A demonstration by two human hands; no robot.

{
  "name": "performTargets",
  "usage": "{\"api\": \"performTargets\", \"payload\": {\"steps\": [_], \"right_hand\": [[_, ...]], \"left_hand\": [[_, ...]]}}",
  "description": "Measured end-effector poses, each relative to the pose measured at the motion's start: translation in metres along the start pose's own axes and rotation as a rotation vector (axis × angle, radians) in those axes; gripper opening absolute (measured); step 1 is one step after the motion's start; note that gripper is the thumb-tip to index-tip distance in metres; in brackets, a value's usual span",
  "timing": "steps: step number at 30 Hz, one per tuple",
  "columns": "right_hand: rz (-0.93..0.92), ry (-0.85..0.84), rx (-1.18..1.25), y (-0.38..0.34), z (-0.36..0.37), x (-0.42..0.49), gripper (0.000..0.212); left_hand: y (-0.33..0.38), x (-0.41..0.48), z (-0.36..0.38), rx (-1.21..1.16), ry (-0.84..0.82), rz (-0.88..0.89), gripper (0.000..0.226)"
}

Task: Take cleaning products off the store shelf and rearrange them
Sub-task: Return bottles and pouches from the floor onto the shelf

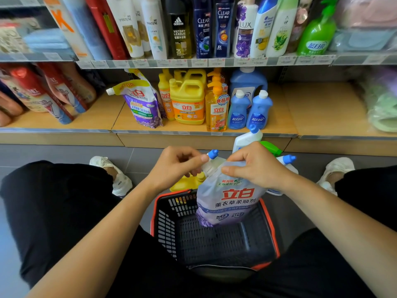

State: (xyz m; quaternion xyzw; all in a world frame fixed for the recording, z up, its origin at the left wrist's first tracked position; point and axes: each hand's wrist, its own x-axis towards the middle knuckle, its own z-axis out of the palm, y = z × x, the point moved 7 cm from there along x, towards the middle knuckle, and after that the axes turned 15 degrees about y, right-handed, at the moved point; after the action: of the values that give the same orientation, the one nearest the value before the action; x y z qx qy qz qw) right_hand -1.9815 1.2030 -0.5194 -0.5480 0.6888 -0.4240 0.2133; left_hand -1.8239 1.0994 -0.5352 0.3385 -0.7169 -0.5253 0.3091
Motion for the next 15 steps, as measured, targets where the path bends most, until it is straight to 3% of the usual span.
{"api": "performTargets", "payload": {"steps": [2, 4, 7, 10, 12, 15], "right_hand": [[-0.013, -0.012, -0.012, -0.0008, 0.0012, -0.0001, 0.024], [-0.018, -0.011, -0.022, -0.0005, 0.0011, 0.0004, 0.025], [-0.015, -0.014, -0.019, -0.0001, 0.0019, 0.0007, 0.023], [-0.025, -0.032, -0.019, -0.0004, 0.0049, 0.0002, 0.025], [-0.030, -0.043, -0.023, 0.0007, 0.0068, -0.0003, 0.026], [0.007, -0.048, 0.005, 0.0076, 0.0086, -0.0016, 0.021]], "left_hand": [[0.0002, -0.0014, 0.0011, 0.099, -0.006, 0.048, 0.032], [0.0040, -0.0040, 0.0033, 0.031, -0.080, 0.079, 0.014], [0.0053, -0.0078, 0.0019, -0.171, -0.150, 0.028, 0.048], [0.0040, -0.0036, -0.0017, 0.054, 0.001, 0.022, 0.020], [0.0006, -0.0050, 0.0010, 0.193, 0.024, 0.063, 0.038], [0.0059, -0.0102, 0.0037, 0.172, -0.026, 0.148, 0.027]]}}
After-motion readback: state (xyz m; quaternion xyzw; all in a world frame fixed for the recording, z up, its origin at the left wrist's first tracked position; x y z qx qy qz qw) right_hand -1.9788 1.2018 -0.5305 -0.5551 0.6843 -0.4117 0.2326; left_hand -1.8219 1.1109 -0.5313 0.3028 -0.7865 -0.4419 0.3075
